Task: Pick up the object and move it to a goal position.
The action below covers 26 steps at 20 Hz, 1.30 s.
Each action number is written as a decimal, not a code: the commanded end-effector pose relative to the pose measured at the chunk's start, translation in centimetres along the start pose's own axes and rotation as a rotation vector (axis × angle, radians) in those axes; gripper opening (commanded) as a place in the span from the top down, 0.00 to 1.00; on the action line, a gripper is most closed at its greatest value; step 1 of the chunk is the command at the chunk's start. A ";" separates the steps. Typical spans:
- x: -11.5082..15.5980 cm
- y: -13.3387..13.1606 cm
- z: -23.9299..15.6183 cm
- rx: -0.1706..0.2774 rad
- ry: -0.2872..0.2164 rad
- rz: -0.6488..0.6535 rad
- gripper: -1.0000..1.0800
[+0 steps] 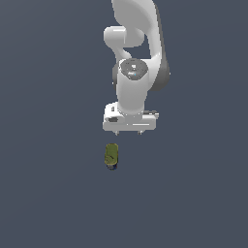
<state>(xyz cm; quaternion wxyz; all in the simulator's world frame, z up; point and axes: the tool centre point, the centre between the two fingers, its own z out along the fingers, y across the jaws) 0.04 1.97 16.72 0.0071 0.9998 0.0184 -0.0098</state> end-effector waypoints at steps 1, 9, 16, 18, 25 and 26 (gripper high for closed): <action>0.0 0.0 0.0 0.000 0.000 0.000 0.04; -0.4 -3.2 -0.4 0.022 0.000 -0.041 0.04; -0.4 -3.5 -0.5 0.024 0.000 -0.045 0.04; 0.0 -3.0 -0.2 0.024 0.001 -0.041 0.04; 2.1 0.3 1.6 0.024 0.007 -0.014 0.04; 2.4 1.1 2.0 0.024 0.009 -0.009 0.04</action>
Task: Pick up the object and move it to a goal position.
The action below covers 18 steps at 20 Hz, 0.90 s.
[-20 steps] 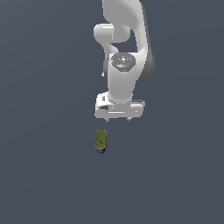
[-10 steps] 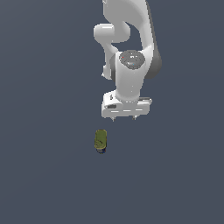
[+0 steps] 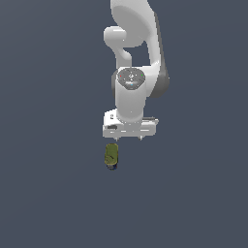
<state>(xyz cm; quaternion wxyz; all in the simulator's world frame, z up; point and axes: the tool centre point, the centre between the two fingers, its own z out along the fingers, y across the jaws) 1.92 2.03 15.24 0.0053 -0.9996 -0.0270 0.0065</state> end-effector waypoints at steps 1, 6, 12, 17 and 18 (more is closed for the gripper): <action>0.9 1.9 1.0 -0.002 0.003 0.014 0.04; 2.4 5.4 2.9 -0.006 0.009 0.038 0.04; 3.1 7.7 4.1 -0.010 0.012 0.052 0.04; 3.1 7.9 4.2 -0.011 0.012 0.054 0.04; 3.1 7.9 4.4 -0.011 0.012 0.054 0.04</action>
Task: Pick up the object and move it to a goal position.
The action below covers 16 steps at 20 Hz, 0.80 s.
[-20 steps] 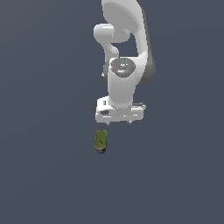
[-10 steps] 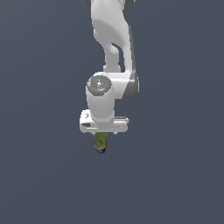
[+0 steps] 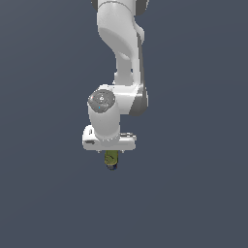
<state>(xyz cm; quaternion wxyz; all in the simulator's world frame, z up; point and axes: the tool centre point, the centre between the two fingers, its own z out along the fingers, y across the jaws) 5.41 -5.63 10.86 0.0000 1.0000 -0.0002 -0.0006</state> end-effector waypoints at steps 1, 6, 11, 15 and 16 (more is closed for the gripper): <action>0.0 0.0 0.3 0.000 0.000 0.000 0.04; 0.0 0.0 2.4 0.000 0.001 -0.001 0.04; 0.0 0.1 4.6 0.000 0.001 -0.001 0.04; 0.1 0.1 5.0 0.000 0.001 -0.001 0.04; 0.1 0.1 5.0 0.000 0.001 -0.001 0.04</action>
